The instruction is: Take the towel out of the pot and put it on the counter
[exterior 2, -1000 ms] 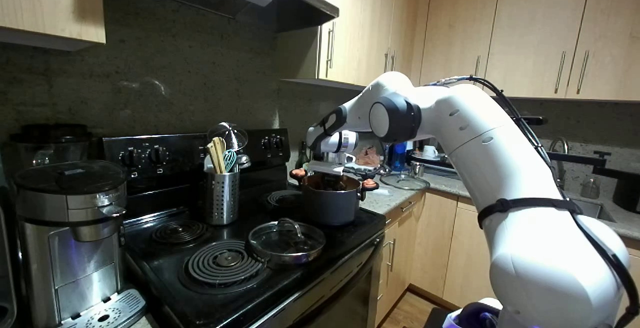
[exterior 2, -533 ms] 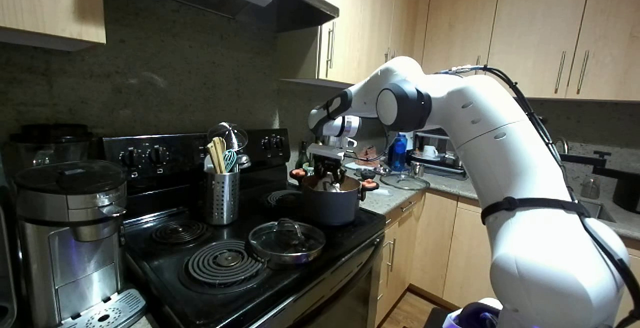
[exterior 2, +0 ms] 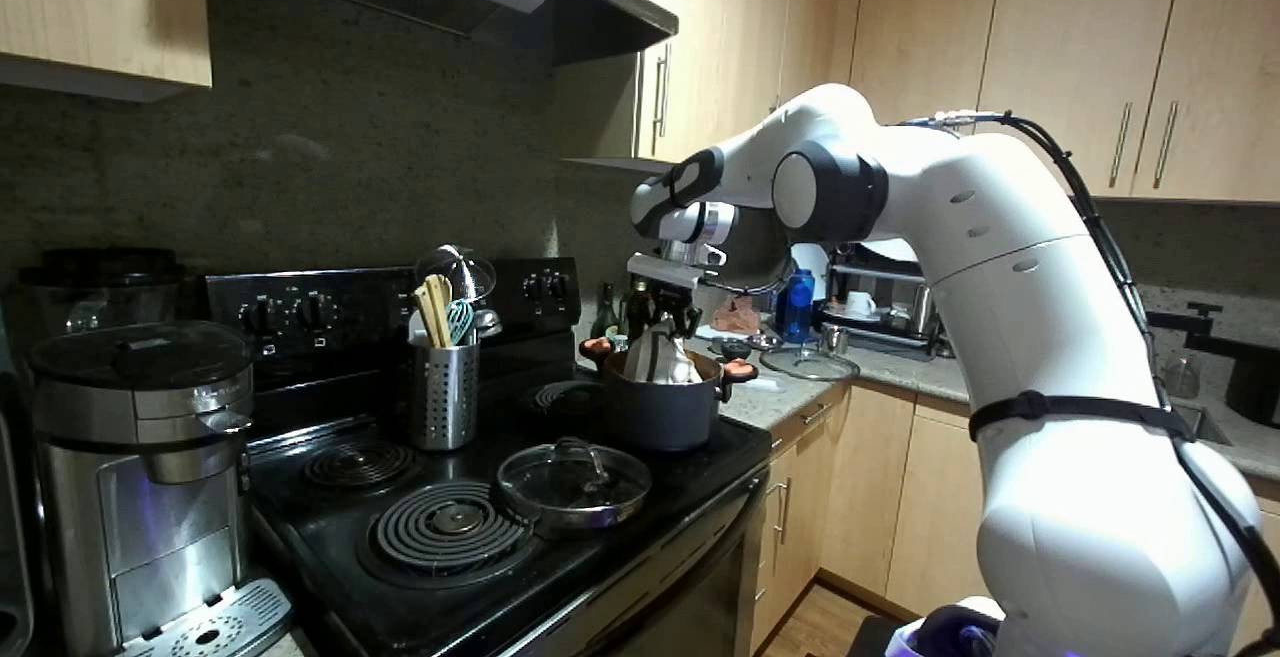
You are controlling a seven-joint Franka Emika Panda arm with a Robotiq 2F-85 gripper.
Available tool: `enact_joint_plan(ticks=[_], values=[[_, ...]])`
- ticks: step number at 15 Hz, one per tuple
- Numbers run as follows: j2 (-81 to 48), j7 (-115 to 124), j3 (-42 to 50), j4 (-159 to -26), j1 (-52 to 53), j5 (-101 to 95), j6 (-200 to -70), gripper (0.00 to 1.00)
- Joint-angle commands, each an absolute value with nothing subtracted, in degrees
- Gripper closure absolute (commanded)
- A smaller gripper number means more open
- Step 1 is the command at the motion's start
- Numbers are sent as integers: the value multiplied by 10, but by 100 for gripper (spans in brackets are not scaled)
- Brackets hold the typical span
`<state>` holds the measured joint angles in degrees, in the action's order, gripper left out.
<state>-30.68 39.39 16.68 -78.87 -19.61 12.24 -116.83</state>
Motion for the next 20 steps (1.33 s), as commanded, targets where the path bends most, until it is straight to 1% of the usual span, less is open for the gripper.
enact_joint_plan(ticks=[1, 6, 12, 20], values=[[-287, 379, 163, -771, -214, 135, -1138, 96], [-280, 359, 163, -711, -250, 159, -1107, 96], [-312, 337, 165, -603, -311, 196, -1057, 96], [-429, 377, 162, -456, -372, 208, -1020, 96]])
